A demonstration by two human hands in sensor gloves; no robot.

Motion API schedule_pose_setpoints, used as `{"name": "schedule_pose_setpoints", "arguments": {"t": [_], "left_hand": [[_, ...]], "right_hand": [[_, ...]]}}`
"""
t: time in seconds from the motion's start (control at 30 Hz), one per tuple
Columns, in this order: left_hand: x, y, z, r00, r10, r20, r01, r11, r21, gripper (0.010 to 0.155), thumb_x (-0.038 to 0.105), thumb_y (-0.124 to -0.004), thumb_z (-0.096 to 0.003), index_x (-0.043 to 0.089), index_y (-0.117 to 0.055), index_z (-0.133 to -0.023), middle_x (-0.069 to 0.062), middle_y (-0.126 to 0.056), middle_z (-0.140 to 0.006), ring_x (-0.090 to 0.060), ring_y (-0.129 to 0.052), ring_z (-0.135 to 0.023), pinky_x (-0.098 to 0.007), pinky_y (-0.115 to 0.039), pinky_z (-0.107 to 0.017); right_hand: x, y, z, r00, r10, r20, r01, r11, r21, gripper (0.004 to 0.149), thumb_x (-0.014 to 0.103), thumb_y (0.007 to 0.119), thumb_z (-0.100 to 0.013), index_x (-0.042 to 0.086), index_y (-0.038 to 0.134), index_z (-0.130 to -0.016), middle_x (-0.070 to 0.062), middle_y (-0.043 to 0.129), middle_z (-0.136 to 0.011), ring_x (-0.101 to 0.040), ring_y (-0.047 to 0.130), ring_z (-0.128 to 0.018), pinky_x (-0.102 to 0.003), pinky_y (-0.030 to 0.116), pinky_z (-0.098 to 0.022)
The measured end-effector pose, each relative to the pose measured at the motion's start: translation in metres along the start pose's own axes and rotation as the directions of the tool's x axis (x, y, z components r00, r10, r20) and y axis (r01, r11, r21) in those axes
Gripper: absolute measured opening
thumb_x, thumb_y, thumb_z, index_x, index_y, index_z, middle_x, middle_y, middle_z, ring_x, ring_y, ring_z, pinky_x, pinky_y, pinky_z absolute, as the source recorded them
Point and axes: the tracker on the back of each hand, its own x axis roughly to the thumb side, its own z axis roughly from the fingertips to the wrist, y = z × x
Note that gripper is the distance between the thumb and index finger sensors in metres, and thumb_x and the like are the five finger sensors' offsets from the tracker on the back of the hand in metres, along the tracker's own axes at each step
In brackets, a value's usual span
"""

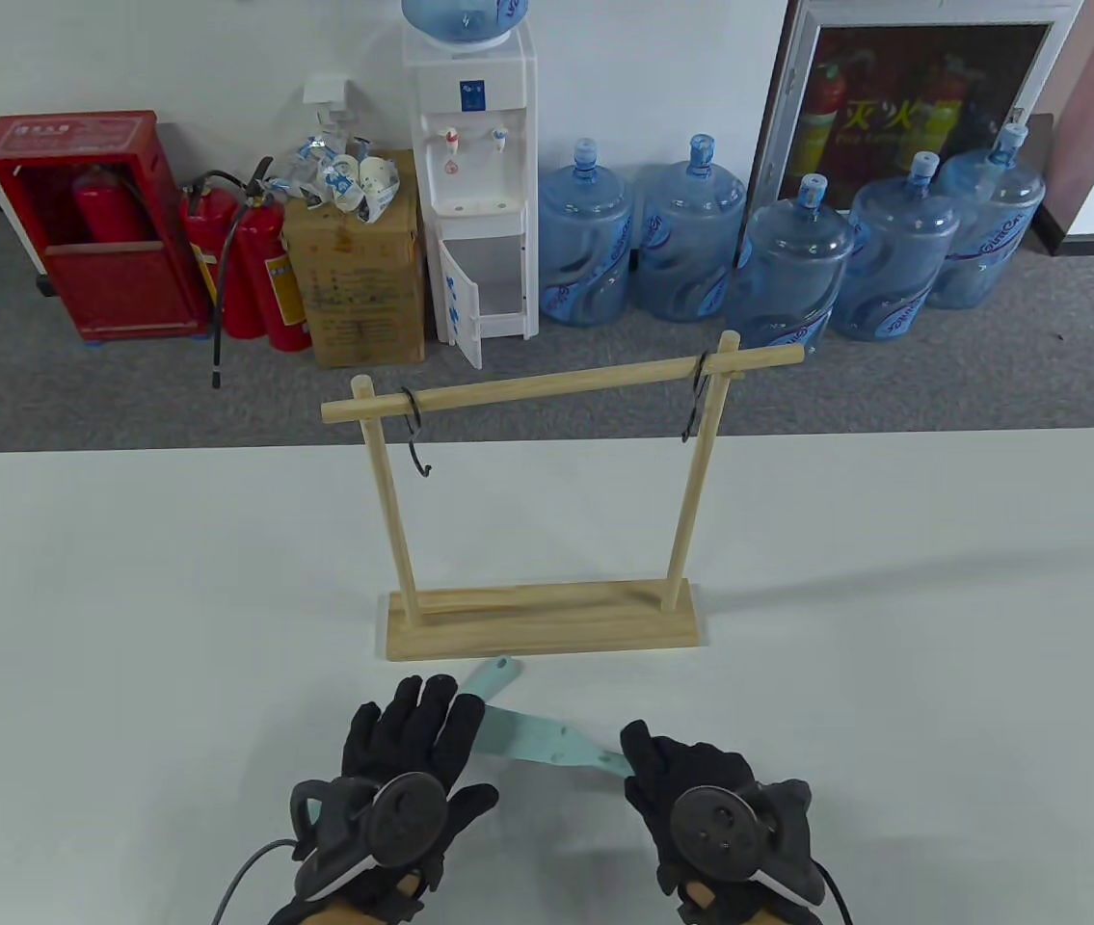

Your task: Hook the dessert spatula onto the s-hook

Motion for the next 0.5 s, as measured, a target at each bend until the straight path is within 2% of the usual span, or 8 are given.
{"name": "schedule_pose_setpoints", "arguments": {"t": [0.1, 0.2, 0.23, 0.3, 0.5], "left_hand": [[0.005, -0.002, -0.001, 0.999, -0.028, 0.018, 0.028, 1.000, -0.013, 0.083, 0.066, -0.072, -0.0419, 0.041, -0.034, -0.111, 0.004, -0.036, -0.124, -0.035, -0.043, -0.116, -0.067, -0.033, -0.080], [0.007, -0.005, -0.002, 1.000, -0.006, 0.027, 0.007, 1.000, -0.030, 0.075, 0.062, -0.072, -0.0435, 0.042, -0.042, -0.109, 0.004, -0.046, -0.121, -0.029, -0.059, -0.111, -0.066, -0.039, -0.079], [0.007, -0.005, -0.003, 1.000, -0.006, 0.028, 0.007, 1.000, -0.027, 0.070, 0.059, -0.073, -0.0443, 0.041, -0.048, -0.107, 0.004, -0.055, -0.118, -0.027, -0.067, -0.107, -0.065, -0.043, -0.079], [0.006, -0.003, -0.002, 1.000, 0.001, 0.030, -0.001, 1.000, -0.004, 0.063, 0.058, -0.069, -0.0446, 0.041, -0.057, -0.104, 0.005, -0.071, -0.111, -0.026, -0.079, -0.099, -0.065, -0.050, -0.076], [0.007, 0.003, -0.001, 0.999, -0.015, 0.034, 0.012, 0.997, 0.071, 0.058, 0.055, -0.074, -0.0425, 0.036, -0.075, -0.098, 0.003, -0.091, -0.096, -0.024, -0.095, -0.084, -0.060, -0.064, -0.069]], "right_hand": [[0.009, 0.002, -0.002, 0.998, 0.021, 0.052, -0.021, 1.000, -0.001, 0.054, 0.036, 0.074, -0.046, 0.013, 0.074, -0.094, -0.013, 0.082, -0.083, -0.036, 0.092, -0.064, -0.059, 0.069, -0.052], [0.017, 0.003, -0.002, 0.996, 0.003, 0.084, -0.002, 1.000, -0.002, 0.054, 0.036, 0.074, -0.046, 0.013, 0.074, -0.094, -0.013, 0.083, -0.082, -0.035, 0.092, -0.063, -0.059, 0.070, -0.051], [0.019, 0.003, -0.002, 0.996, -0.010, 0.090, 0.010, 1.000, 0.002, 0.054, 0.036, 0.074, -0.046, 0.012, 0.074, -0.094, -0.013, 0.083, -0.082, -0.035, 0.092, -0.062, -0.059, 0.069, -0.051], [0.021, 0.004, -0.002, 0.995, 0.006, 0.102, -0.007, 1.000, 0.008, 0.053, 0.036, 0.074, -0.046, 0.012, 0.075, -0.093, -0.014, 0.084, -0.081, -0.035, 0.093, -0.061, -0.059, 0.070, -0.050], [0.020, 0.003, -0.001, 0.995, -0.032, 0.096, 0.031, 0.999, 0.009, 0.053, 0.037, 0.074, -0.046, 0.011, 0.076, -0.092, -0.014, 0.085, -0.080, -0.035, 0.094, -0.060, -0.059, 0.070, -0.050]]}}
